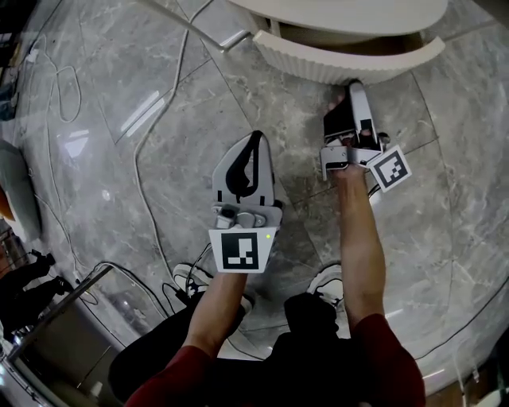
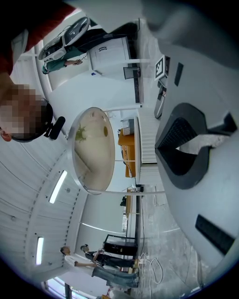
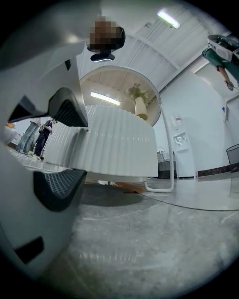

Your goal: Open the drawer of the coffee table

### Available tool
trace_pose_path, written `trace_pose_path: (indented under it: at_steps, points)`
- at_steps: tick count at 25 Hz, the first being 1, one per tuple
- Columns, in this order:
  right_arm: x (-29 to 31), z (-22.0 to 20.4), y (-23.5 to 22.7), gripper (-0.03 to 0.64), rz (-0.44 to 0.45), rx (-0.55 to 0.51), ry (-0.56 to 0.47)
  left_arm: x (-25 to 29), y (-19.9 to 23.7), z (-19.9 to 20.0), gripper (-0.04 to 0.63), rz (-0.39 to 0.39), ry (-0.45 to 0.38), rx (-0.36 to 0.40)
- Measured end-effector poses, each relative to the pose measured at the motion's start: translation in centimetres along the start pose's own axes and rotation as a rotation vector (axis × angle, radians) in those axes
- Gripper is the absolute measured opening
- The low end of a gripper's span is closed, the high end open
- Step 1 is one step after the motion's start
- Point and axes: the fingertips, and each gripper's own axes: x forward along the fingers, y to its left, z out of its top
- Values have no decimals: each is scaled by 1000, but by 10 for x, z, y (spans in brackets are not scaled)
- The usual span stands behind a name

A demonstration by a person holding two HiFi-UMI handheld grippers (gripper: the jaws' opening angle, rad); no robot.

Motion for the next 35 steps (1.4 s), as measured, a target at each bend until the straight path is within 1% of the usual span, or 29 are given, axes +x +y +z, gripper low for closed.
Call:
trace_pose_path:
  at_steps: [3, 7, 12, 14, 16, 18, 20, 22, 26, 30, 32, 35]
  points:
    - [-24, -6, 10, 301, -13, -20, 24, -2, -3, 4, 5, 1, -9, -11]
    - [-54, -14, 21, 299, -29, -14, 46, -10, -9, 8, 5, -2, -20, -16]
    - [-93, -19, 31, 299, -50, -5, 47, -25, -20, 11, 5, -8, -24, -18]
    - [-107, -19, 39, 299, -52, -9, 41, -31, -22, 8, 5, -16, -9, -12]
    - [-116, -23, 45, 301, -50, -1, 42, -38, -19, 5, 5, -8, 9, -9]
    - [-125, -26, 47, 301, -53, 5, 53, -40, -17, 6, 5, 4, 7, -17]
    - [-133, -22, 49, 298, -61, -1, 59, -40, -21, 5, 5, -4, 2, -26]
    - [-133, -21, 51, 298, -58, 0, 56, -43, -26, -2, 5, -19, 19, -22]
    - [-131, -29, 47, 298, -58, 20, 48, -48, -26, -7, 5, -17, 28, -17]
    - [-138, -27, 43, 298, -114, -13, 46, -45, -27, -2, 5, -21, 8, -15]
    - [-143, -24, 44, 298, -151, -37, 51, -43, -24, 0, 5, -22, 12, -12]
    - [-150, -17, 61, 298, -210, -100, 60, -41, -17, 16, 5, -20, 20, -1]
